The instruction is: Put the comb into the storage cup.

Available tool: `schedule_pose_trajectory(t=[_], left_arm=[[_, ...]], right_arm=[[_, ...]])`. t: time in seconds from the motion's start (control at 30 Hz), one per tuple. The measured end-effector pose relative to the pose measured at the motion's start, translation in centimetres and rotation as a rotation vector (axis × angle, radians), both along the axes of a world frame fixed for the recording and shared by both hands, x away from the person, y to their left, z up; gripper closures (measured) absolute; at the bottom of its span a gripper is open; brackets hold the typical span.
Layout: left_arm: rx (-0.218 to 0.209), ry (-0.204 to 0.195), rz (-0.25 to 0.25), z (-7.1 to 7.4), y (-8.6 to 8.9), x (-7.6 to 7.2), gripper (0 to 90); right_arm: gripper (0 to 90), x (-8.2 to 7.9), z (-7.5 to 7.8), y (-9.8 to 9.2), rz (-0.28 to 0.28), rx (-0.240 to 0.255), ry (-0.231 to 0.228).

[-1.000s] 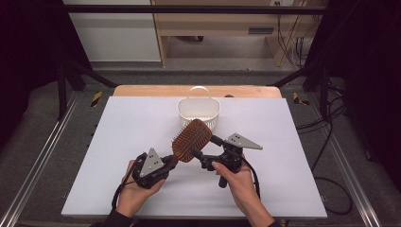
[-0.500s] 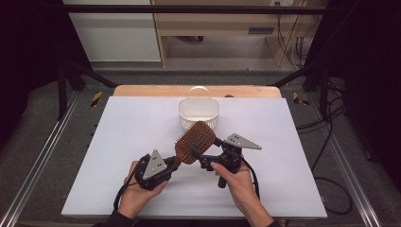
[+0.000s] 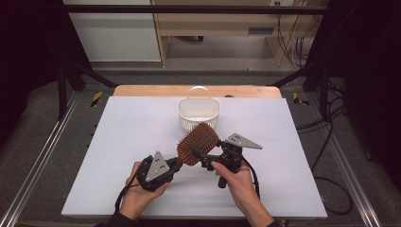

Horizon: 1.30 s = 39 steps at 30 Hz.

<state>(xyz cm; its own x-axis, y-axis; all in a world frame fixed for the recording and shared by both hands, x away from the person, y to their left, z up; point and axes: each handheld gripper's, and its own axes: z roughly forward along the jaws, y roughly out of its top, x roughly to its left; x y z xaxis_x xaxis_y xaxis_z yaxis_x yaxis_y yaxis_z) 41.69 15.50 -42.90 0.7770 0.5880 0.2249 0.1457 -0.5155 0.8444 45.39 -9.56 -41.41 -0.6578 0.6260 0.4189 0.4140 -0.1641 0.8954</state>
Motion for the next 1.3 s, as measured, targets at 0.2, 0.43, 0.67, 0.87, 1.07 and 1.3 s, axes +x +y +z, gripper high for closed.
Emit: schedule_pose_trajectory(t=[0.2,0.43,0.67,0.87,1.07,1.3], left_arm=[[0.0,-0.002,-0.004,-0.1,-0.2,0.0,72.0],[0.011,-0.004,-0.01,-0.3,-0.4,-0.1,72.0],[0.018,-0.006,-0.014,-0.4,-0.6,-0.2,72.0],[0.026,-0.009,-0.018,-0.5,-0.7,-0.2,72.0],[0.027,-0.012,-0.022,-0.6,-0.8,-0.2,72.0],[0.027,-0.014,-0.02,-0.6,-0.8,-0.3,72.0]], right_arm=[[10.2,0.1,-0.1,-0.1,0.002,0.009,0.003],[13.5,0.2,-0.1,-0.3,0.002,0.024,0.007],[18.3,0.3,0.1,-0.9,-0.002,0.051,0.012],[21.6,0.5,0.2,-1.3,0.004,0.072,0.023],[23.9,0.5,0.3,-1.6,0.003,0.087,0.029],[27.3,0.5,0.3,-1.7,0.015,0.096,0.036]])
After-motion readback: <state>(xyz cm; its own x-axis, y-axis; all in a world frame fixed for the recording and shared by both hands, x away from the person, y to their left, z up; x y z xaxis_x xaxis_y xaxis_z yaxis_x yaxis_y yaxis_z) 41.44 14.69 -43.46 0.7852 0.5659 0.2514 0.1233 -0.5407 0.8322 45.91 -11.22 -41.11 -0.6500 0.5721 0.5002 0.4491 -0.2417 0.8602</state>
